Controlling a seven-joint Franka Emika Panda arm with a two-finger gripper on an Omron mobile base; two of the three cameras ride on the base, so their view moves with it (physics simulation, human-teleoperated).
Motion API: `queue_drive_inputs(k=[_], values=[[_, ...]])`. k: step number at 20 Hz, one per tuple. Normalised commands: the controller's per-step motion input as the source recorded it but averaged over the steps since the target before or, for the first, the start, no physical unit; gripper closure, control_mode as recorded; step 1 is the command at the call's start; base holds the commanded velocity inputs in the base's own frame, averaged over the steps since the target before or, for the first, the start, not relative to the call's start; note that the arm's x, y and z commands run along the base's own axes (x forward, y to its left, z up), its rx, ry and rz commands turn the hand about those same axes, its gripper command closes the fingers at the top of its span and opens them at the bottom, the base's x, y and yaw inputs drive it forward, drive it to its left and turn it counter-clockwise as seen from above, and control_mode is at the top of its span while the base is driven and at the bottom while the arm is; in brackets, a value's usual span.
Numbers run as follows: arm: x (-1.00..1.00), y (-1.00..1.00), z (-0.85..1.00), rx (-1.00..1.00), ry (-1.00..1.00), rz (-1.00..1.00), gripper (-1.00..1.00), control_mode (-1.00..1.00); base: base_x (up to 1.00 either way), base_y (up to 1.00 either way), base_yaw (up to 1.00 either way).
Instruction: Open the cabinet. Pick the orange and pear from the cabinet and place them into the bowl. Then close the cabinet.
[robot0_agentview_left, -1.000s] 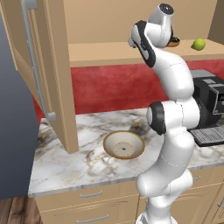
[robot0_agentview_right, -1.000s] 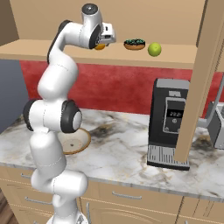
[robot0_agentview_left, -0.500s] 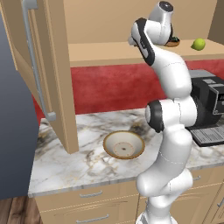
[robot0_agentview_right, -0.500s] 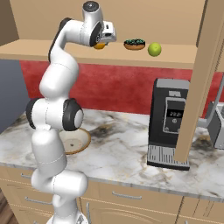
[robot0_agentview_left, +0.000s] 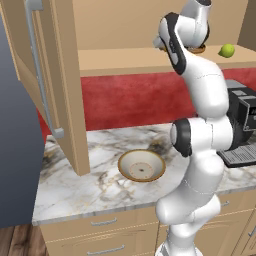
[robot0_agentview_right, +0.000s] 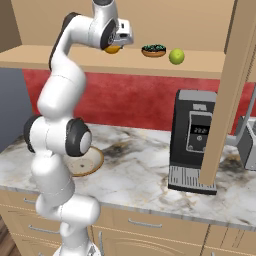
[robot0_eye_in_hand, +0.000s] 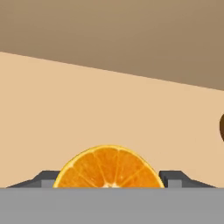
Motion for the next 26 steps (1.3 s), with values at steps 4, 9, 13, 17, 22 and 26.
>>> queue_drive_inputs(k=[4, 9, 13, 17, 22, 26], values=[[-1.0, -0.26, 0.68, 0.09, -0.21, -0.05, 1.0, -1.0, 0.0, 0.0, 0.0], [-1.0, -0.21, -0.19, 0.0, -0.24, -0.01, 1.0, -1.0, 0.0, 0.0, 0.0], [-1.0, -0.08, -1.0, 0.0, -0.14, 0.07, 1.0, -1.0, 0.0, 0.0, 0.0], [-1.0, 0.0, -1.0, 0.0, -0.02, 0.09, 1.0, -1.0, 0.0, 0.0, 0.0], [-1.0, 0.08, -1.0, -0.02, 0.0, 0.05, 1.0, -1.0, 0.0, 0.0, 0.0], [-1.0, 0.42, -0.96, -0.08, 0.16, 0.03, 1.0, -1.0, 0.0, 0.0, 0.0]])
